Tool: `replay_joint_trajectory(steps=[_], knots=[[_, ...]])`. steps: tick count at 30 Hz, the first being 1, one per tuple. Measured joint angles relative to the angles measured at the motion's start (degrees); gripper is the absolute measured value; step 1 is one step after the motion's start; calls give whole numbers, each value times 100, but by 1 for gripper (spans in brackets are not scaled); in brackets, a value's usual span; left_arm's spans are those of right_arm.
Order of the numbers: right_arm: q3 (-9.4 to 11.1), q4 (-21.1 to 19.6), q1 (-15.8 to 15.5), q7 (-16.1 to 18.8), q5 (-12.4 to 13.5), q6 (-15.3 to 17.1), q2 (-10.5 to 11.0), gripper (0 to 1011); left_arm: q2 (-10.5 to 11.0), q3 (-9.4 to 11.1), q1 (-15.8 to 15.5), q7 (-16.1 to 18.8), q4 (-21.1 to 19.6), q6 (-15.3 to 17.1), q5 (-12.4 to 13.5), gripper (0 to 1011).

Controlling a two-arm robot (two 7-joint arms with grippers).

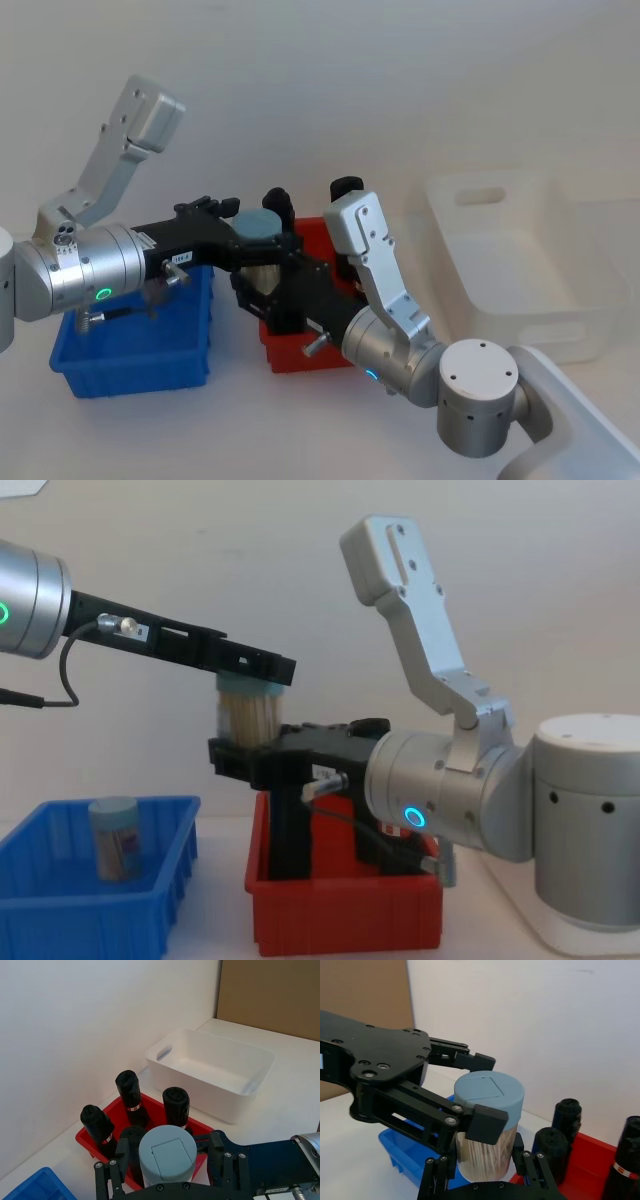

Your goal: Pick the cotton swabs from the blue box and place them into the white box.

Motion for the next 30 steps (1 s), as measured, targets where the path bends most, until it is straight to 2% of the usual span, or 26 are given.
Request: replay_joint_trajectory(steps=[6,10,12,14,20,30], knots=[[5,-139,-80,-335,-69,10,38,639,0,0,0,0,0,0,0,1004],[37,-362,-197,-693,-128,24,113,639,0,0,0,0,0,0,0,1004],[50,-419,-227,-742,-133,24,135,639,0,0,0,0,0,0,0,1004],[101,-619,-330,-951,-150,25,225,639,0,0,0,0,0,0,0,1004],[234,-1005,-536,-1260,-117,14,436,639,0,0,0,0,0,0,0,1004],[636,-1690,-980,-1803,215,-6,974,639,0,0,0,0,0,0,0,1004]])
